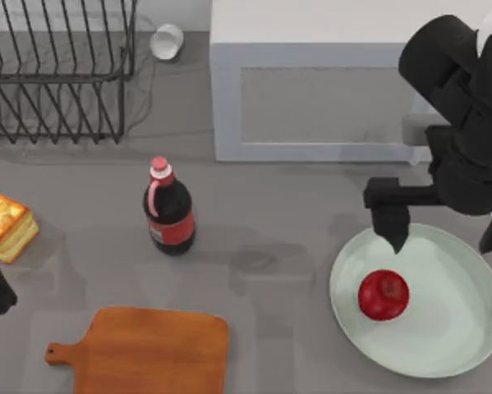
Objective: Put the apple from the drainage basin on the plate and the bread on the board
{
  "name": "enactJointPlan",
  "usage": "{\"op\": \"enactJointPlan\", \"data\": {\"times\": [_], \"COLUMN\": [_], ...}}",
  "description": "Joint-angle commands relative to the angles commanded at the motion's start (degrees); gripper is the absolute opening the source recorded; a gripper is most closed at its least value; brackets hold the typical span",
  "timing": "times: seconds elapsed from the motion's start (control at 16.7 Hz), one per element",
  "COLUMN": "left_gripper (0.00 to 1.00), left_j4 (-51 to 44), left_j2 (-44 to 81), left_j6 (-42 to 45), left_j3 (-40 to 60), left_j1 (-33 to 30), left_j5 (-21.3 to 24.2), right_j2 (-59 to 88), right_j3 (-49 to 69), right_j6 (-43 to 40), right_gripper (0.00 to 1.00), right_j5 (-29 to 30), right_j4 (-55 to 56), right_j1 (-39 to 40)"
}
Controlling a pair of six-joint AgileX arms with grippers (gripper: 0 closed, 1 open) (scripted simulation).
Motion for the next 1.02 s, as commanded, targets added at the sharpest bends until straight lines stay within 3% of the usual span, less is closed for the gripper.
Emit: {"op": "enactJointPlan", "data": {"times": [0.54, 1.02], "left_gripper": [1.00, 1.00], "left_j4": [0.0, 0.0], "left_j2": [0.0, 0.0], "left_j6": [0.0, 0.0], "left_j3": [0.0, 0.0], "left_j1": [0.0, 0.0], "left_j5": [0.0, 0.0], "right_j2": [-3.3, -35.3], "right_j3": [-2.8, -26.9], "right_j6": [-1.1, -9.8], "right_gripper": [1.00, 1.00], "right_j5": [0.0, 0.0], "right_j4": [2.5, 24.0], "right_j1": [-1.1, -9.6]}}
